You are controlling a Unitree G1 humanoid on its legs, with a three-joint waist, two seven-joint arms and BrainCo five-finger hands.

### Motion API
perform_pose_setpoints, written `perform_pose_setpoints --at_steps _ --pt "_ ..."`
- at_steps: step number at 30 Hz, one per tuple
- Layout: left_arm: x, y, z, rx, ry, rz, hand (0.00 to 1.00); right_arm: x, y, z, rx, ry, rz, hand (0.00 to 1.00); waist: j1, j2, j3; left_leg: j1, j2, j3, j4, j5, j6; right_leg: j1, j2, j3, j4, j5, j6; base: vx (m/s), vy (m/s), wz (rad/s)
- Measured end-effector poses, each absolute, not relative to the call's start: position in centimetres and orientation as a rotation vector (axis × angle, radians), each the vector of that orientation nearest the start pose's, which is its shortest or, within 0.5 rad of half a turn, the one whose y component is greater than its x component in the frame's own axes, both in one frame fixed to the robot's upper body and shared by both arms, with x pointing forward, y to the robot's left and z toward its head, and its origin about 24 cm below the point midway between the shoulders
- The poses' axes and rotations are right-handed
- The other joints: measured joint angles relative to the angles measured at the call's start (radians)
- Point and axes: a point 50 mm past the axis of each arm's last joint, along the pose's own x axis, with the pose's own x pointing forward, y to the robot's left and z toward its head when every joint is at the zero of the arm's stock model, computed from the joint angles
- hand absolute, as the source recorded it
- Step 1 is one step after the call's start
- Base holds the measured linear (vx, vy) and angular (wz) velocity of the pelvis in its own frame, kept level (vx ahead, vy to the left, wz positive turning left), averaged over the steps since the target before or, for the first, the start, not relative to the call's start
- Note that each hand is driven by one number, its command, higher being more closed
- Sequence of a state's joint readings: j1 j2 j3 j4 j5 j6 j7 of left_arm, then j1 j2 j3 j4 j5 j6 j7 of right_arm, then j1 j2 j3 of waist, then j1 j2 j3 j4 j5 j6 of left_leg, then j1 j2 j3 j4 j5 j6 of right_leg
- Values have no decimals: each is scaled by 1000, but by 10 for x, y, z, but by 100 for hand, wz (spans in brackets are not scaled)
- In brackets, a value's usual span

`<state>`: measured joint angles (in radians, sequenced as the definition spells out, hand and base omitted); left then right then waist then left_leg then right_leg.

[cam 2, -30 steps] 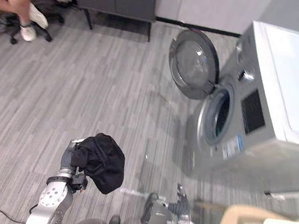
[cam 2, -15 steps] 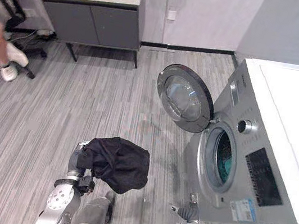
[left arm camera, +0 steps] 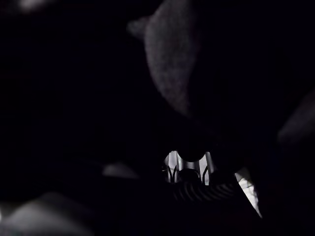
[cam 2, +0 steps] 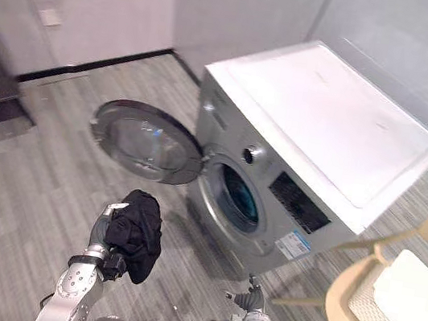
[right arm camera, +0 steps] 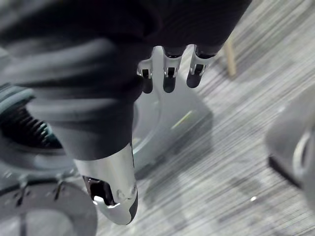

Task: Pick up the laundry basket with both hands and put the clothes into the washing machine.

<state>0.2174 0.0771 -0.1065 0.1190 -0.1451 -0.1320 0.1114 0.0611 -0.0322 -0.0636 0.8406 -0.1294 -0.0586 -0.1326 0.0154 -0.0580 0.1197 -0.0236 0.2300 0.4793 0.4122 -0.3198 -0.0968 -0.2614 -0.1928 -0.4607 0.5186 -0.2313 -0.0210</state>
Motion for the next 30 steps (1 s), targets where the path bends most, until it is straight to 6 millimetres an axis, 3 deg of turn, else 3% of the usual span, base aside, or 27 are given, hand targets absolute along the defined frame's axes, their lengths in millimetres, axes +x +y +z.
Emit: perform_pose_setpoints --at_steps 2,3,4,5,6,8,9,10,11,12,13,14,16,18,19,23,27,30 --pt "194 154 -28 -79 252 86 100 143 -194 -135 -195 856 -184 0 -7 52 3 4 21 -58 42 14 -6 22 28 17 -22 -8 11 318 -57 -62" --pt "196 149 -28 -97 248 80 100 130 -203 -138 -184 891 -228 0 -11 71 18 0 47 -90 153 39 10 77 39 8 -30 -16 13 354 -84 -20" --pt "196 147 -28 -104 248 79 100 127 -204 -138 -173 893 -245 0 -8 76 23 -7 62 -104 220 63 19 111 51 1 -40 -17 14 391 -122 -21" --pt "194 141 -27 -128 249 75 100 118 -209 -138 -175 904 -269 0 0 84 27 -57 108 -169 440 205 61 211 73 6 -91 -17 13 295 -78 -37" --pt "193 141 -27 -133 245 76 100 118 -209 -137 -172 894 -272 0 7 74 31 -95 123 -196 532 266 69 250 77 18 -119 -21 6 343 -26 -54" --pt "194 136 -22 -133 223 43 100 125 -208 -133 -162 856 -292 0 26 76 29 -194 136 -249 713 210 79 298 81 58 -159 -46 31 282 127 -68" --pt "194 132 -20 -134 214 22 100 133 -209 -130 -164 835 -300 0 30 73 29 -297 107 -274 710 130 93 299 70 110 -171 -59 46 265 165 -79" --pt "194 132 -20 -134 214 18 100 135 -209 -129 -161 830 -299 0 29 70 31 -322 86 -290 665 101 90 297 63 125 -172 -58 50 298 238 -93" --pt "194 132 -21 -132 218 17 100 140 -206 -130 -147 832 -302 0 31 57 39 -352 22 -343 498 63 84 298 38 163 -170 -59 78 304 303 -71" --pt "193 131 -24 -131 230 17 100 138 -207 -132 -148 849 -308 0 33 55 40 -344 -44 -418 312 68 76 300 20 191 -160 -63 99 294 344 -75" --pt "193 131 -25 -131 238 18 100 137 -210 -133 -157 855 -314 0 34 70 33 -321 -74 -479 185 111 59 296 17 210 -147 -75 125 267 365 -72" --pt "195 133 -31 -99 262 8 100 134 -204 -138 -138 888 -309 0 42 35 42 -283 -126 -523 137 120 9 290 -9 284 -134 -100 158 199 250 -48" --pt "199 138 -34 -58 272 -3 100 132 -198 -141 -121 904 -303 0 34 13 43 -278 -161 -552 135 118 12 281 5 326 -163 -87 157 230 175 -19" --pt "199 139 -33 -48 271 -2 100 133 -199 -139 -121 892 -304 0 29 13 45 -262 -160 -519 166 104 25 275 10 341 -157 -49 144 173 145 -48" --pt "193 138 -32 -44 268 -6 100 136 -198 -138 -119 875 -303 0 30 21 47 -222 -138 -468 166 71 37 272 17 398 -136 -29 143 108 168 -92" --pt "192 137 -31 -44 263 -20 100 134 -197 -139 -108 884 -311 0 28 26 48 -168 -87 -346 170 -15 57 217 34 492 -86 -26 145 33 121 -99" --pt "193 140 -31 -44 263 -2 100 129 -198 -140 -111 903 -315 0 20 35 52 -152 -39 -243 217 -66 57 138 44 522 4 -27 146 -16 68 -91" --pt "203 143 -24 -64 225 40 100 130 -202 -138 -107 891 -336 0 4 48 76 -188 -13 -227 311 -111 56 50 50 517 132 -40 153 -43 50 -50"
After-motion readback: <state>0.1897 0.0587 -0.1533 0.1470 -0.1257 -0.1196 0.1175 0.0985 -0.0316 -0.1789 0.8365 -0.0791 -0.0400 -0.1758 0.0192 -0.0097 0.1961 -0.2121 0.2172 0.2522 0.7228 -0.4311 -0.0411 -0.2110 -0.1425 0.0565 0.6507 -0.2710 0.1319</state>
